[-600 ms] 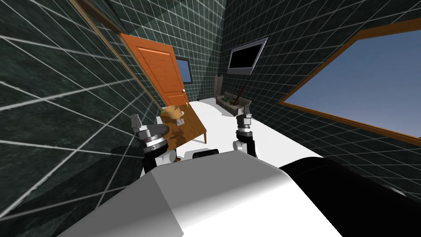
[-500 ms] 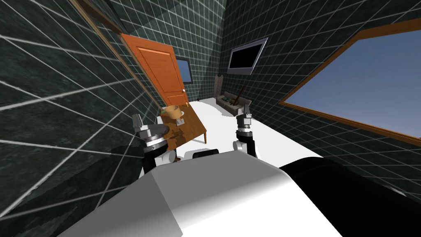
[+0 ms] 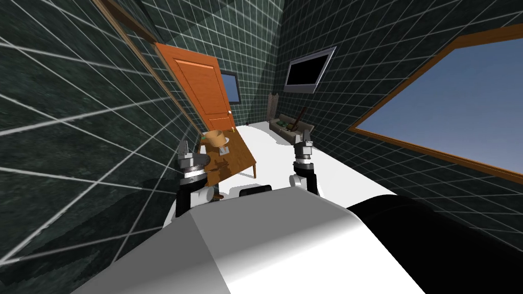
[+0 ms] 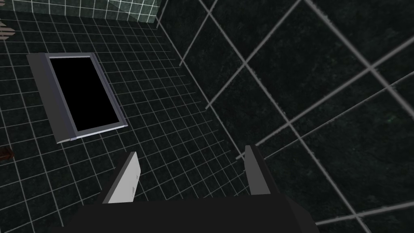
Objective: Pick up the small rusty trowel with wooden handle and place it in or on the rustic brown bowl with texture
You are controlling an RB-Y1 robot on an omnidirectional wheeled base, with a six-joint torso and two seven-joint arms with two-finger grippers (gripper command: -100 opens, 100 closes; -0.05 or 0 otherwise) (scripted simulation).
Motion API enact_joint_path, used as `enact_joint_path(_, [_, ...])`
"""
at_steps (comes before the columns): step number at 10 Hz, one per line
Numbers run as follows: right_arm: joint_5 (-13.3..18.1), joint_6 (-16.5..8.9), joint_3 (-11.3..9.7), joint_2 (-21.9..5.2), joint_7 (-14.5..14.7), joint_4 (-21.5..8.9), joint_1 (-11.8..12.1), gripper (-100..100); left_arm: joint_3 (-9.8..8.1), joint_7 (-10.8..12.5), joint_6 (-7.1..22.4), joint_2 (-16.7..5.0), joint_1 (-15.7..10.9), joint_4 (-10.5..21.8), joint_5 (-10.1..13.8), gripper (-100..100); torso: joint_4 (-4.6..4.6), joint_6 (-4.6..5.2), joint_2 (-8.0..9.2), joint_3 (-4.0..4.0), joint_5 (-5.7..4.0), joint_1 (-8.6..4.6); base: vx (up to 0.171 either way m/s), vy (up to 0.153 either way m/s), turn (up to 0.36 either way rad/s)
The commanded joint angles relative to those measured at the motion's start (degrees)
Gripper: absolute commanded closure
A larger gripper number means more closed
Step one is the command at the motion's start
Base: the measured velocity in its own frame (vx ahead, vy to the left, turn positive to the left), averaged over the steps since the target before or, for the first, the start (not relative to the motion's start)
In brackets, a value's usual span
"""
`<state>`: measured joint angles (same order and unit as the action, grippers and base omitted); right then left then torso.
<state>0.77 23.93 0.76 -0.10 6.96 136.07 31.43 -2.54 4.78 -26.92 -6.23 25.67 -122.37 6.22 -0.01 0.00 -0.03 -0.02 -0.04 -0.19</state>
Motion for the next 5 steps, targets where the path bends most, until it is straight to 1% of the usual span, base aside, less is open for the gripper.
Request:
enact_joint_path(1, [0.0, 0.0, 0.0, 0.0, 0.0, 0.0, 0.0, 0, -0.74, -0.7, 2.7, -1.6, -1.2, 1.6, 0.0, -100, 0.0, 0.0, 0.0, 0.0, 0.0, 0.0, 0.005, -0.061, 0.059])
enact_joint_path(4, [0.0, 0.0, 0.0, 0.0, 0.0, 0.0, 0.0, 0, -2.28, -2.3, 7.7, -3.0, -3.9, 5.6, 0.1, -100, -0.01, 0.0, -0.02, -0.02, -0.01, -0.06, 0.009, -0.065, 0.078])
enact_joint_path(5, [0.0, 0.0, 0.0, 0.0, 0.0, 0.0, 0.0, 0, -2.28, -2.3, 8.2, -3.0, -3.9, 5.6, 0.1, -100, -0.01, 0.0, -0.03, -0.01, -0.02, -0.06, 0.009, -0.048, 0.018])
